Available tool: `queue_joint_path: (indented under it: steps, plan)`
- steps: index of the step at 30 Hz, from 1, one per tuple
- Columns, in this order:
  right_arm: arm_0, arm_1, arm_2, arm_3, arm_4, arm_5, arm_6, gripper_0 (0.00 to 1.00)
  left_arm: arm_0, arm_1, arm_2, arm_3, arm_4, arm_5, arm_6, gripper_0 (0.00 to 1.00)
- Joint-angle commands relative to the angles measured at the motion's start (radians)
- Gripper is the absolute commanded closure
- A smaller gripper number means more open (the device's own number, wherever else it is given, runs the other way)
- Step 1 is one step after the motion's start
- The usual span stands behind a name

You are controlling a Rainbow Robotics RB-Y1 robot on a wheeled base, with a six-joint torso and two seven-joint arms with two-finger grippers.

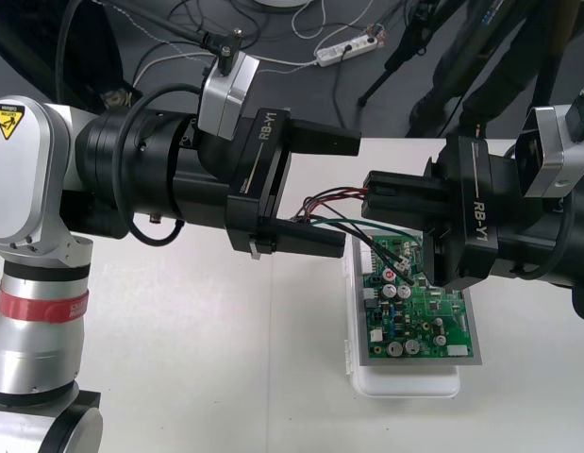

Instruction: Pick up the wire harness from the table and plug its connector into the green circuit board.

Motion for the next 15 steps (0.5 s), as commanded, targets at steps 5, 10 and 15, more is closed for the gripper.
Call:
queue_joint_path:
  steps: [5,10,15]
  plan:
    - [0.005,0.019,0.017,-0.038,-0.02,0.008,0.055,1.0,-0.048,0.054,-0.032,-0.017,0.032,-0.029,-0.029,0.0]
    - [0.005,0.019,0.017,-0.038,-0.021,0.008,0.056,1.0,-0.048,0.056,-0.039,-0.017,0.035,-0.029,-0.028,0.0]
    - [0.005,0.019,0.017,-0.038,-0.026,0.008,0.058,1.0,-0.053,0.058,-0.039,-0.017,0.035,-0.029,-0.028,0.0]
